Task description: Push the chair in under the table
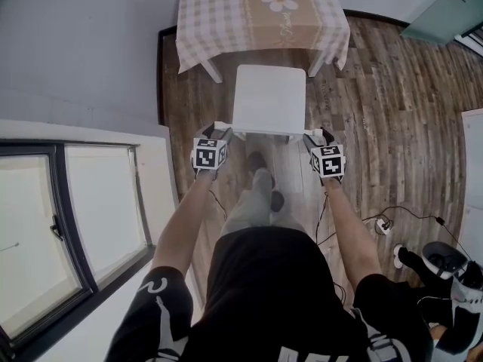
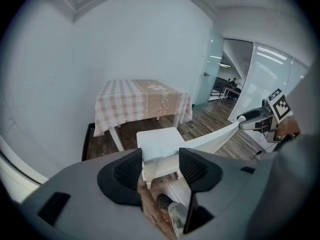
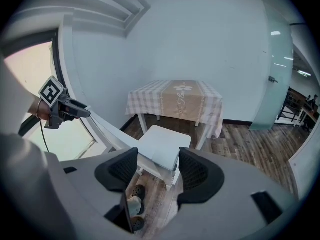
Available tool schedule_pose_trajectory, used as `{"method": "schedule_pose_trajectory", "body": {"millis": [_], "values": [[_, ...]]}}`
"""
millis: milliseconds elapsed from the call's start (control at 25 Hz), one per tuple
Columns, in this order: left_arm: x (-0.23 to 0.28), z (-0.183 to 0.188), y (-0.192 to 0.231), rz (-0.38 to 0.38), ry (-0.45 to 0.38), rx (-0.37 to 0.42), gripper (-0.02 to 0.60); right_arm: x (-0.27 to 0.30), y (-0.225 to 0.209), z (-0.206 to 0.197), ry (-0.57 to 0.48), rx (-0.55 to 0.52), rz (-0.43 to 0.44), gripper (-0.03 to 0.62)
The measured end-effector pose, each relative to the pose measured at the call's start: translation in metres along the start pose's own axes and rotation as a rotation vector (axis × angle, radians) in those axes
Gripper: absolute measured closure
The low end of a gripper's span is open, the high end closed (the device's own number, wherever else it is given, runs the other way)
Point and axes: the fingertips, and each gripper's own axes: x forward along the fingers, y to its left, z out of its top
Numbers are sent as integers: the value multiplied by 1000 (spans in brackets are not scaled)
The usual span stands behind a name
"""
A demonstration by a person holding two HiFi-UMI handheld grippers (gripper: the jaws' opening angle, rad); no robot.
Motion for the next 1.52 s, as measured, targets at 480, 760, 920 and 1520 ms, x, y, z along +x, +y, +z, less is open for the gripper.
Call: {"method": "schedule_pose_trajectory", "body": {"millis": [480,760,920,1520], "values": [[26,30,16,12,7,-12,334,28,-18,27,0,26,14,318],[45,54,25,20,16,-12,334,48,-36,50,9,35,7,318],[58,68,29,17,23,-12,334,60,-49,61,28,49,1,318],[103,116,47,-19,41,-29,330,105,-86,101,46,118,4,321]]}}
